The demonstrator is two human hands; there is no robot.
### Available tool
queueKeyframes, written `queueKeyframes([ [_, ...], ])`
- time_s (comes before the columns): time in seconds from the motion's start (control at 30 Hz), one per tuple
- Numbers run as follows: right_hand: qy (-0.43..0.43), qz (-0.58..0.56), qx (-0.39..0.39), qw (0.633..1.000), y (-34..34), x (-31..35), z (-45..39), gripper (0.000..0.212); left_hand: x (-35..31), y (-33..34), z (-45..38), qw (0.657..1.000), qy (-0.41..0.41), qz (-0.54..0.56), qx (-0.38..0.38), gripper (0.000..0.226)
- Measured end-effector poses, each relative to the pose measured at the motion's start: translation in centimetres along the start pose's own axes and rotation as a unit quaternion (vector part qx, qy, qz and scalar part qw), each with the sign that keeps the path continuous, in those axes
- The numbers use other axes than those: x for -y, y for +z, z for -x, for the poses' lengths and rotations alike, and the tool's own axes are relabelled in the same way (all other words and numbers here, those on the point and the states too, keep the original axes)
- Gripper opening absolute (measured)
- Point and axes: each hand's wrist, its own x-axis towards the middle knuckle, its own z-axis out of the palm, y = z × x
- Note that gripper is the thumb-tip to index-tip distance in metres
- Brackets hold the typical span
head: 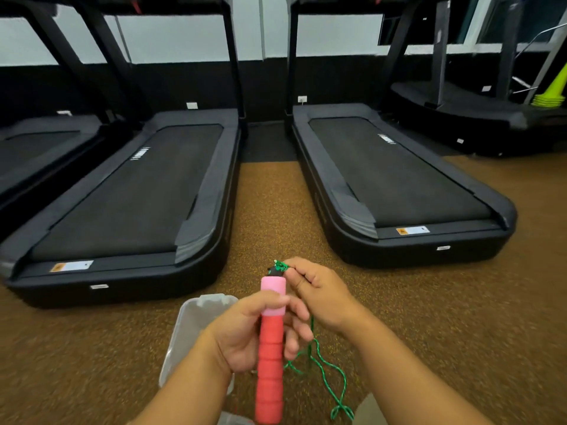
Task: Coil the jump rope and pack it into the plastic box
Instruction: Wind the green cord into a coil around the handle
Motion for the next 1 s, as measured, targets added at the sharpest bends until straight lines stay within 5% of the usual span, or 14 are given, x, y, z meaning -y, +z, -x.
queueKeyframes([
  [0.33, -0.054, 0.008, -0.032, 0.998, -2.5, 1.9, 0.9, 0.012, 0.0, 1.9, 0.1, 0.997, 0.04, 0.03, -0.057, 0.02],
  [0.5, -0.044, 0.01, -0.052, 0.998, -0.7, 1.9, -0.1, 0.011, 0.2, 1.8, 0.6, 0.988, 0.052, -0.001, -0.143, 0.014],
  [0.77, -0.048, -0.022, -0.095, 0.994, 2.1, 4.1, -1.6, 0.019, -0.3, -0.5, 3.0, 0.997, 0.071, 0.016, -0.012, 0.039],
  [1.0, 0.005, -0.147, -0.013, 0.989, 4.3, 5.0, -2.0, 0.019, -1.0, -1.7, 4.3, 0.991, 0.114, 0.07, 0.027, 0.059],
])
